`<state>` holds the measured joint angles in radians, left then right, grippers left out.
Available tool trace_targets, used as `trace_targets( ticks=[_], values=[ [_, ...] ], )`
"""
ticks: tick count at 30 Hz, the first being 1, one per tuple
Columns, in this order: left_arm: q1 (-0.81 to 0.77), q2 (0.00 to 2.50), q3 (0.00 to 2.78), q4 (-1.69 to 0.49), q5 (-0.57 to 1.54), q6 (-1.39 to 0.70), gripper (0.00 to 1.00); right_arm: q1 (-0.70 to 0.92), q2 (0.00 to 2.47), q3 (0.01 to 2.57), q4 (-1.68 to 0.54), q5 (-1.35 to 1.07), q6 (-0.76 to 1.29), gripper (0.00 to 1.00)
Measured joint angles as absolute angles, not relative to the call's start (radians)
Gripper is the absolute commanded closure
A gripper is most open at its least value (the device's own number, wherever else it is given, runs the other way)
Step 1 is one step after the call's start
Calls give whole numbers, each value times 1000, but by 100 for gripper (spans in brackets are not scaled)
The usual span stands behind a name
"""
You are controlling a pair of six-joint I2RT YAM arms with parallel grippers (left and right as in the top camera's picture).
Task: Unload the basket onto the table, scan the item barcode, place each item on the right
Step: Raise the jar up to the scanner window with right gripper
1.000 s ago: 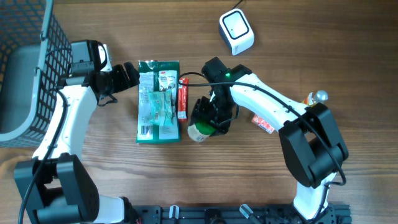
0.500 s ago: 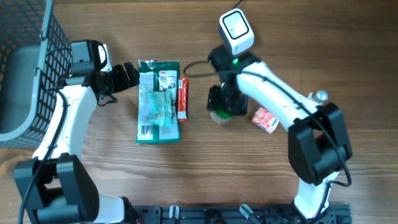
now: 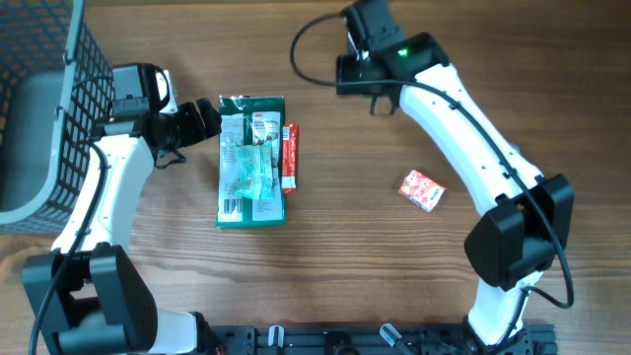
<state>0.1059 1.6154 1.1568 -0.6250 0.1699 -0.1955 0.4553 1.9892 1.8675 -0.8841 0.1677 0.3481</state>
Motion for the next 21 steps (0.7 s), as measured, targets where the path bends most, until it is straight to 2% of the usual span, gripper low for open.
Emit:
trace_targets(
  ticks=[3, 9, 21],
  values=[
    [106, 1615, 1157, -625, 170, -196, 0, 399, 2010, 1865, -750, 199, 334, 93],
    [106, 1615, 1157, -625, 170, -196, 0, 295, 2080, 1855, -564, 191, 332, 93],
    [106, 1615, 1157, -625, 170, -196, 0, 297, 2177, 1854, -312, 108, 327, 92]
  ],
)
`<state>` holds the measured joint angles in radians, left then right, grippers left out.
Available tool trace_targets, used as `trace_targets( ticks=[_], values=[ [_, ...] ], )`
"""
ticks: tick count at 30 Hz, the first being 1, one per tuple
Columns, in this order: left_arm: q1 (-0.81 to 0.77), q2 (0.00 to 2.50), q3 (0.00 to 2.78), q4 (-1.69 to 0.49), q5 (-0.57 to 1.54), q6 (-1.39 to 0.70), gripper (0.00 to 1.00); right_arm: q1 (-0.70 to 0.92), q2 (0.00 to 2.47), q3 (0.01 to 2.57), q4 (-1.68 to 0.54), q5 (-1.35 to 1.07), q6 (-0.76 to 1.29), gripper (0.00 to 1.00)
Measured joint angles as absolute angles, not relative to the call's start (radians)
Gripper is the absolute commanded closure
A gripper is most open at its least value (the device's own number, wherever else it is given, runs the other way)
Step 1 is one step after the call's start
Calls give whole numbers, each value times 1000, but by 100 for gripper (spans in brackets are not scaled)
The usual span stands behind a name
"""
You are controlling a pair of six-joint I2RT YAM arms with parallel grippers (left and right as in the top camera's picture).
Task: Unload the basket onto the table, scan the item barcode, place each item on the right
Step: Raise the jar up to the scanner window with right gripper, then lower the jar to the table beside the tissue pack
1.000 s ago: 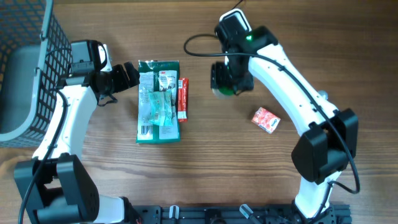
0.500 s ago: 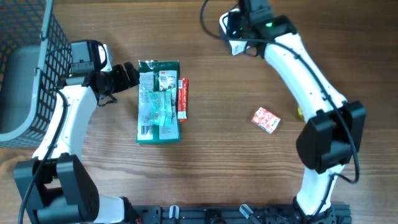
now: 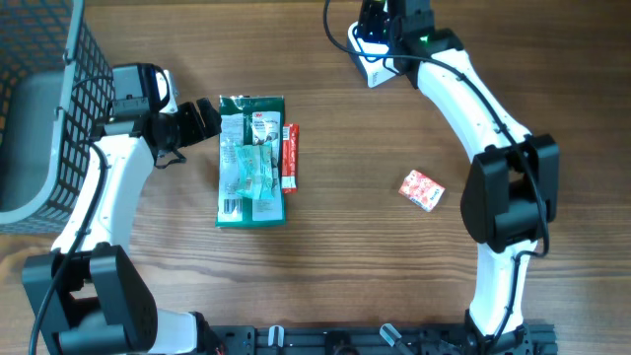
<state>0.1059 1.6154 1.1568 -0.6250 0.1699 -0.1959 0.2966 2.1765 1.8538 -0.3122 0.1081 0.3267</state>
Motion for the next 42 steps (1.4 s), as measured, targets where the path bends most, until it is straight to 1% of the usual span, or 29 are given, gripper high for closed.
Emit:
trace_targets(
  ticks=[11, 12, 20, 23, 26, 30, 31, 32, 35, 38, 39, 42],
  values=[
    [106, 1615, 1157, -625, 170, -196, 0, 296, 2236, 1854, -207, 59, 327, 91],
    [106, 1615, 1157, -625, 170, -196, 0, 296, 2239, 1854, -204, 49, 327, 89],
    [106, 1615, 1157, -625, 170, -196, 0, 295, 2243, 1854, -207, 1, 327, 88],
    [106, 1615, 1157, -625, 170, -196, 0, 295, 2218, 1853, -253, -30, 327, 88],
    [106, 1615, 1157, -625, 169, -196, 0, 295, 2124, 1845, -390, -48, 327, 87],
    [106, 1615, 1157, -624, 170, -196, 0, 295, 1938, 1842, -661, -59, 327, 87],
    [106, 1615, 1157, -625, 170, -196, 0, 295, 1863, 1843, -787, -62, 326, 87],
    [106, 1615, 1157, -625, 170, -196, 0, 295, 1834, 1845, -838, -64, 327, 88],
    [106, 1615, 1157, -625, 169, -196, 0, 295, 1776, 1855, -1081, -78, 332, 91],
    [106, 1615, 1157, -625, 170, -196, 0, 295, 1784, 1834, -1214, -117, 350, 88],
    [106, 1615, 1157, -625, 170, -196, 0, 296, 1786, 1817, -1230, -133, 353, 86],
    [106, 1615, 1157, -625, 170, -196, 0, 310, 1789, 1711, -1253, -185, 362, 86]
  ],
)
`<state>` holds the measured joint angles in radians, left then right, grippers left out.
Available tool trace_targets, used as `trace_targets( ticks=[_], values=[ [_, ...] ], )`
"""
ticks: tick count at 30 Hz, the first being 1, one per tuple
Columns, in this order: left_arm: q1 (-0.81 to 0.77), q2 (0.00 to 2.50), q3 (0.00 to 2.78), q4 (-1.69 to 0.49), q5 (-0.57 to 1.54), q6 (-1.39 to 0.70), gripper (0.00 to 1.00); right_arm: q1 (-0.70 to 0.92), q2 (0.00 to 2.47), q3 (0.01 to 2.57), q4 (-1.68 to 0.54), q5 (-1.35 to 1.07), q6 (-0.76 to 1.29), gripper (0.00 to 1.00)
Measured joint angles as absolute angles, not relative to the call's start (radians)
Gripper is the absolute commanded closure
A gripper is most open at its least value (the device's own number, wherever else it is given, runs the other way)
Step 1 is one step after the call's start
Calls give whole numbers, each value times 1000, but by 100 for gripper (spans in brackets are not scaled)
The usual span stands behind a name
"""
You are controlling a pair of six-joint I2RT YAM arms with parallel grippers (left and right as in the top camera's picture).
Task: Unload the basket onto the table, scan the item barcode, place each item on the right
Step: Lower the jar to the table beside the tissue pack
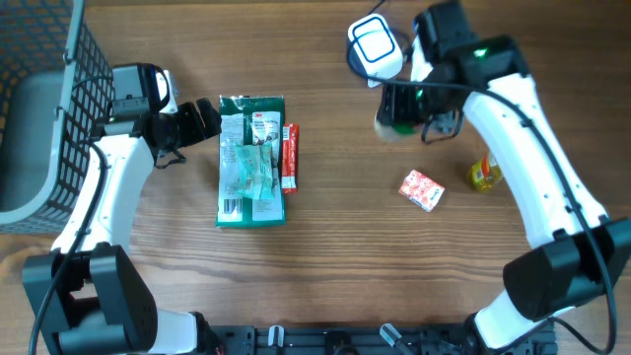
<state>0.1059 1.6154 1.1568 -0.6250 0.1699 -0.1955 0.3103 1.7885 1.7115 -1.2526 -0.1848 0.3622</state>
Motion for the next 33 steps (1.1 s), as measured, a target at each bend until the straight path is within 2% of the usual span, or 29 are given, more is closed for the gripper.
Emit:
trace_targets(
  ticks=[5, 15, 20, 33],
  values=[
    [106, 1615, 1157, -625, 170, -196, 0, 355, 1799, 1519, -1206, -216, 382, 81],
    [106, 1615, 1157, -625, 170, -196, 0, 392, 1803, 1253, -982, -238, 418, 76],
    [106, 1615, 1157, -625, 170, -196, 0, 392, 1803, 1216, -959, -178, 432, 73],
    [106, 1615, 1157, -625, 170, -196, 0, 392, 1803, 1216, -993, 12, 460, 73]
  ],
)
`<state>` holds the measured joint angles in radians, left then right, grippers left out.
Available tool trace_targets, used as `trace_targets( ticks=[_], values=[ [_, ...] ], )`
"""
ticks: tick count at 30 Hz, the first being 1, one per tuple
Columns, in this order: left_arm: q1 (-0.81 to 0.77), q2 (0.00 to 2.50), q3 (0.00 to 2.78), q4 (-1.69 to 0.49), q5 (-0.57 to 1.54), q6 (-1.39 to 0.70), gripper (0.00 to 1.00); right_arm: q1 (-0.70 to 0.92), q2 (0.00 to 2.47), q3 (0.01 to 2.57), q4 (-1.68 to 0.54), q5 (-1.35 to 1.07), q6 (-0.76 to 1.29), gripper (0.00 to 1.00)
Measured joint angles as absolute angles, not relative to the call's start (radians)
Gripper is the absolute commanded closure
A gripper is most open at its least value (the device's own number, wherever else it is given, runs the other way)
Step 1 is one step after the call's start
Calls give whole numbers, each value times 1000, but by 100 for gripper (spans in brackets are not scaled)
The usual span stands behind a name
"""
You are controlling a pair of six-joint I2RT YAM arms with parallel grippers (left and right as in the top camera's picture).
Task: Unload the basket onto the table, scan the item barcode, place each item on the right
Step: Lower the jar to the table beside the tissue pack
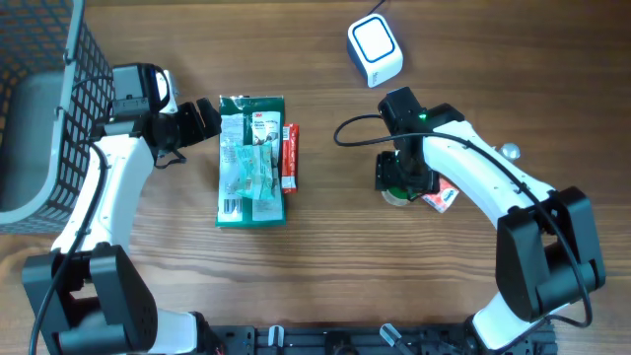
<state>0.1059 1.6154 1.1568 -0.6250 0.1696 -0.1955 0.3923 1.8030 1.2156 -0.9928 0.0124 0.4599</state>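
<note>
The white scanner with a blue face lies at the table's far edge. My right gripper points down in the middle right, over a pale green round thing; its jaws are hidden from above. A small red-and-white packet peeks out right beside it, half under the arm. A green snack bag with a red stick pack along its right side lies centre left. My left gripper rests at the bag's upper left corner, fingers apart.
A dark wire basket holding a grey bin stands at the far left. The scanner's black cable loops by the right arm. A small grey knob shows behind the right forearm.
My right gripper has gone from just below the scanner to a spot nearer the front, beside the red-and-white packet, which now sits slightly further right. A yellow item by the right arm is hidden now. The left arm is unchanged.
My right arm first reached over the far edge, covering the scanner. Then the scanner lay uncovered, with the gripper just below it above a pale round thing. Now the gripper is down by the red-and-white packet. The left gripper stayed at the green bag throughout.
</note>
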Motion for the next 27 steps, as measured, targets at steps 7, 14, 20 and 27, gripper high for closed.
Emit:
trace_targets(
  ticks=[7, 14, 20, 27],
  values=[
    [106, 1615, 1157, -625, 170, -196, 0, 392, 1803, 1216, -1012, 121, 479, 73],
    [106, 1615, 1157, -625, 170, -196, 0, 392, 1803, 1216, -1004, 152, 483, 65],
    [106, 1615, 1157, -625, 170, -196, 0, 392, 1803, 1216, -1001, 158, 483, 41],
    [106, 1615, 1157, -625, 170, -196, 0, 392, 1803, 1216, -993, 159, 484, 28]
  ],
)
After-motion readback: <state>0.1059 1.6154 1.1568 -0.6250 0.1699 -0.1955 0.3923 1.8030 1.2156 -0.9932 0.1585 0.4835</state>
